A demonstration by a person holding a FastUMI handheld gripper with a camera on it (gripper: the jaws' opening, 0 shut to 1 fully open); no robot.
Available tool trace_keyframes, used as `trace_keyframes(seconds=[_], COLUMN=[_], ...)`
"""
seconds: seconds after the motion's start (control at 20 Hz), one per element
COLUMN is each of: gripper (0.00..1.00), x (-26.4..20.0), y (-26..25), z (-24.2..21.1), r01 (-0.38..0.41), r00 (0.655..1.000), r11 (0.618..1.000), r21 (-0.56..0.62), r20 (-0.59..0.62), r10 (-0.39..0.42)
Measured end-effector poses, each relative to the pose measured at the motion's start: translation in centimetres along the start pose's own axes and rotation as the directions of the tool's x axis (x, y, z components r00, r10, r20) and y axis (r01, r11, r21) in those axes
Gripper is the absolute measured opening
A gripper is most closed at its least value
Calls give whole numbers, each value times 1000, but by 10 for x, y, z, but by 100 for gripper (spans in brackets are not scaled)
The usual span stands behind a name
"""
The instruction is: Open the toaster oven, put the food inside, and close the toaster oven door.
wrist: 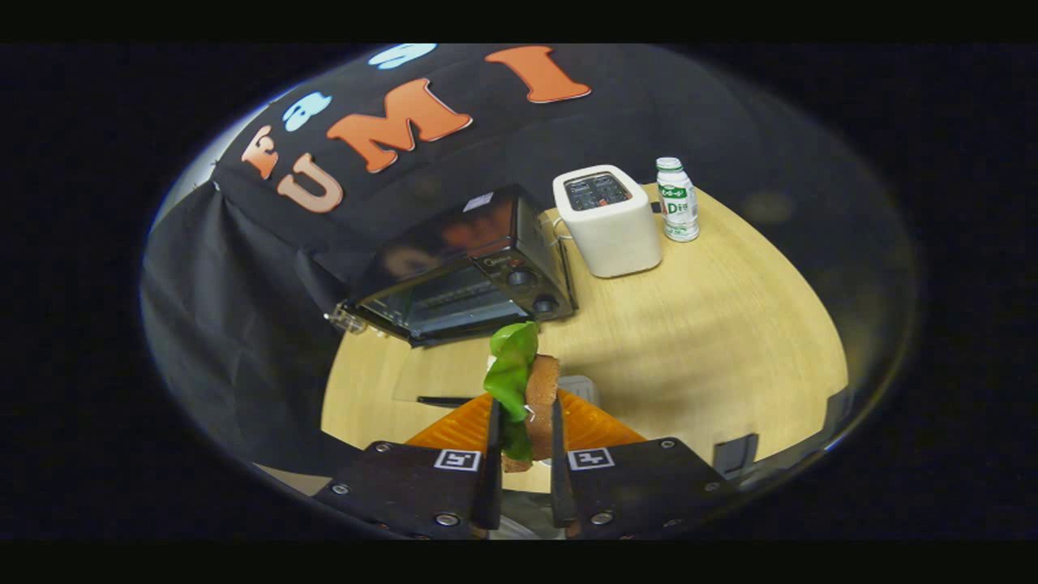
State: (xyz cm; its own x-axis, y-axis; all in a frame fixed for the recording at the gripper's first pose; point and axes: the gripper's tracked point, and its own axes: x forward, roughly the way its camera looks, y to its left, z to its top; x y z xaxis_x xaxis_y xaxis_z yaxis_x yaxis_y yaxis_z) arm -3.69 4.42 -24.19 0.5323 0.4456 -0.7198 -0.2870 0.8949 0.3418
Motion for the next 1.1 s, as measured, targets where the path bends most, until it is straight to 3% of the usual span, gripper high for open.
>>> trace_keyframes(seconds=[0.2,0.45,0.75,1.1], gripper=[25,25,24,24], x=[22,70,132,208], y=[37,66,80,99], z=[-2,-1,10,30], r01=[-108,-229,-331,-362], r00=[992,964,917,907], r11=[985,916,785,693], r21=[132,330,524,624], r20=[79,211,375,406], r10=[99,165,136,108])
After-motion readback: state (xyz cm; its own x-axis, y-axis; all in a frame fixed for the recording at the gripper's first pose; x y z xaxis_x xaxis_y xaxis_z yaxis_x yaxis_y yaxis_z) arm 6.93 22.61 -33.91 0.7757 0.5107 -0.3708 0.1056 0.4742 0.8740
